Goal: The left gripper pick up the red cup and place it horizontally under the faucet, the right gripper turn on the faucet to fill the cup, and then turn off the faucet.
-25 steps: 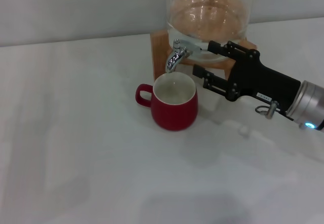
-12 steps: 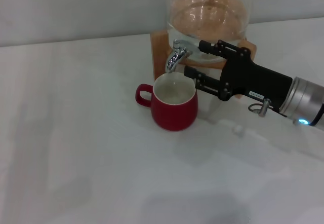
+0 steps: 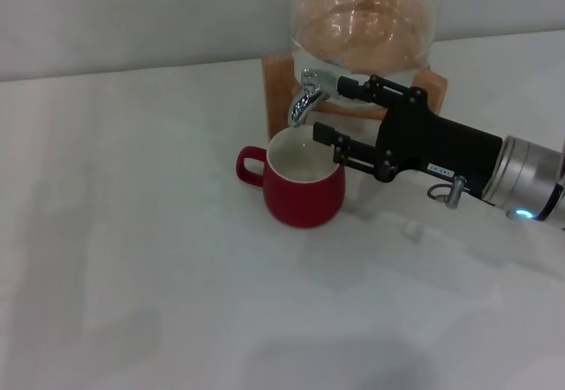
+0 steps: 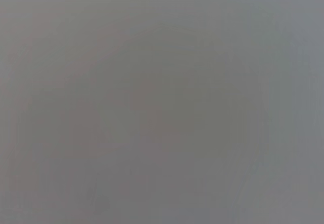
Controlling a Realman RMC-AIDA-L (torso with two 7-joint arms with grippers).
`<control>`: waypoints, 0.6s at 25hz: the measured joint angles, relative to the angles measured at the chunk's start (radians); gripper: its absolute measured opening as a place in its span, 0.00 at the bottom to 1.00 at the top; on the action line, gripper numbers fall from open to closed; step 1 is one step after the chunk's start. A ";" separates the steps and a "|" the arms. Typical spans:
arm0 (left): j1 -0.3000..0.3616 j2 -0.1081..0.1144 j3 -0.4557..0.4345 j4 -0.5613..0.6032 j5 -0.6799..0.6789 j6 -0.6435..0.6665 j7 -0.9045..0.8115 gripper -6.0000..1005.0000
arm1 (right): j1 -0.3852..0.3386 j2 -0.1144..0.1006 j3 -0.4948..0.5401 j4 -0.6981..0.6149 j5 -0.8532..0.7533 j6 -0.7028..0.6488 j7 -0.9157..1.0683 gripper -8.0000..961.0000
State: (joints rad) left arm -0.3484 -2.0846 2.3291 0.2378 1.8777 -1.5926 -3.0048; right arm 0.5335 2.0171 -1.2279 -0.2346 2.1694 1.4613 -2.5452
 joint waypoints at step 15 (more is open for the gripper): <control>0.005 0.000 0.010 0.000 0.000 -0.004 -0.001 0.73 | 0.000 0.001 -0.031 -0.008 -0.001 0.005 0.002 0.70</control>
State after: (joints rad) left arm -0.3432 -2.0846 2.3390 0.2377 1.8775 -1.5965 -3.0057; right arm 0.5339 2.0178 -1.2592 -0.2421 2.1689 1.4666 -2.5436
